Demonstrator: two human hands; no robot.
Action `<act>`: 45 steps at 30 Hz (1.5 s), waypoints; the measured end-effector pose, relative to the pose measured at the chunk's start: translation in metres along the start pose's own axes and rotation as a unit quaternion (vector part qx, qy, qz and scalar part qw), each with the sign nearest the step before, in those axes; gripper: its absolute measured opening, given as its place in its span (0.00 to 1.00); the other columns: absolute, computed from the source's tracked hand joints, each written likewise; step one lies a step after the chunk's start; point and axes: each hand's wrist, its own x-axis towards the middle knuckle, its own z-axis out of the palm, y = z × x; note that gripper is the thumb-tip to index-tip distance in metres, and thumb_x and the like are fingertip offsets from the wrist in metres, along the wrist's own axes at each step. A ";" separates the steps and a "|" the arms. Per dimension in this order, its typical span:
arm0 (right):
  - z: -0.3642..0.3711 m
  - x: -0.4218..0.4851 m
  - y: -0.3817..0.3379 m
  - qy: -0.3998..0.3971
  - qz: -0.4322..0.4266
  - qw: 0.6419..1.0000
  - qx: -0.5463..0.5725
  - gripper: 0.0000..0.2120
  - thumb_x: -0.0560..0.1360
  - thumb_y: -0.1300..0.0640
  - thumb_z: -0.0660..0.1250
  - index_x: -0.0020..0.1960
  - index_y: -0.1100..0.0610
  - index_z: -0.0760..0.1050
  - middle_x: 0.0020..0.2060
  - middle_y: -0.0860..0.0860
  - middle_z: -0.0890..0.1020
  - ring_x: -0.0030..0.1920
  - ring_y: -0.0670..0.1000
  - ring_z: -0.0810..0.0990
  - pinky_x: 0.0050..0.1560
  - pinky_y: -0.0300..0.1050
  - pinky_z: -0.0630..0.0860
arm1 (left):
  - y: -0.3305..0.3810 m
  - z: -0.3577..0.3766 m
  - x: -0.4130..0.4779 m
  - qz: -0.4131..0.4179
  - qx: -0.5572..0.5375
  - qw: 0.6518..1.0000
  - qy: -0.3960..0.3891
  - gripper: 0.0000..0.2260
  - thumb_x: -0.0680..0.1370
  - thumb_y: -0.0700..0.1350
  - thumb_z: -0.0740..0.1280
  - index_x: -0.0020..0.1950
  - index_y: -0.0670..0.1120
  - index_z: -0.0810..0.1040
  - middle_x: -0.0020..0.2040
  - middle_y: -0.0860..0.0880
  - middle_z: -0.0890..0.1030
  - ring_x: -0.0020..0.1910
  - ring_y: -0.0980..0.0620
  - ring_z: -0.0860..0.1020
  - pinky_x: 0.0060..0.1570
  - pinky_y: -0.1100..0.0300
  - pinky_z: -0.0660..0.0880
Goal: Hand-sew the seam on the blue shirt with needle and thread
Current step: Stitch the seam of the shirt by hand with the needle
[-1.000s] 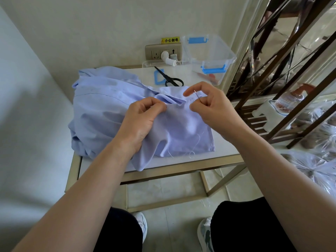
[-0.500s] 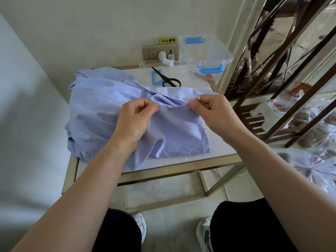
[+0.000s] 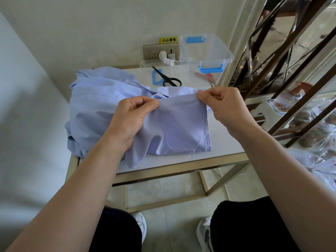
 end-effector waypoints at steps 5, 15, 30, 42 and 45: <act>-0.002 0.007 0.008 0.043 -0.023 0.998 -0.039 0.11 0.78 0.55 0.69 0.47 0.64 0.81 0.22 0.48 0.65 0.26 0.50 0.72 0.36 0.44 0.75 | 0.004 -0.004 -0.004 -0.016 0.038 0.998 -0.048 0.06 0.76 0.44 0.72 0.39 0.49 0.85 0.38 0.48 0.82 0.38 0.54 0.78 0.42 0.61 0.74; 0.022 -0.010 -0.004 -0.196 -0.042 0.977 -0.074 0.05 0.78 0.57 0.68 0.52 0.55 0.80 0.21 0.46 0.60 0.24 0.46 0.56 0.26 0.34 0.55 | 0.007 -0.004 -0.012 0.035 0.090 0.990 -0.105 0.04 0.76 0.43 0.72 0.43 0.47 0.85 0.42 0.47 0.85 0.40 0.57 0.80 0.47 0.63 0.74; 0.015 -0.011 -0.004 -0.172 -0.066 0.983 -0.002 0.10 0.79 0.68 0.57 0.57 0.57 0.68 0.26 0.43 0.71 0.29 0.45 0.66 0.32 0.37 0.66 | 0.008 -0.007 -0.011 -0.004 0.061 0.994 -0.086 0.01 0.74 0.43 0.74 0.43 0.47 0.86 0.40 0.52 0.85 0.39 0.60 0.80 0.43 0.70 0.75; 0.008 -0.018 -0.004 -0.184 -0.132 0.969 -0.097 0.09 0.78 0.62 0.65 0.51 0.53 0.83 0.23 0.58 0.73 0.25 0.47 0.69 0.33 0.37 0.68 | 0.009 -0.006 -0.011 -0.003 0.067 0.994 -0.091 0.01 0.74 0.44 0.74 0.43 0.48 0.86 0.40 0.53 0.85 0.40 0.59 0.81 0.45 0.66 0.74; 0.008 -0.019 -0.005 -0.189 -0.134 0.968 -0.099 0.11 0.78 0.64 0.64 0.51 0.53 0.84 0.23 0.62 0.70 0.23 0.46 0.68 0.32 0.34 0.68 | 0.008 -0.006 -0.012 -0.001 0.067 0.994 -0.090 0.02 0.74 0.44 0.73 0.43 0.48 0.86 0.40 0.52 0.85 0.40 0.59 0.81 0.47 0.65 0.73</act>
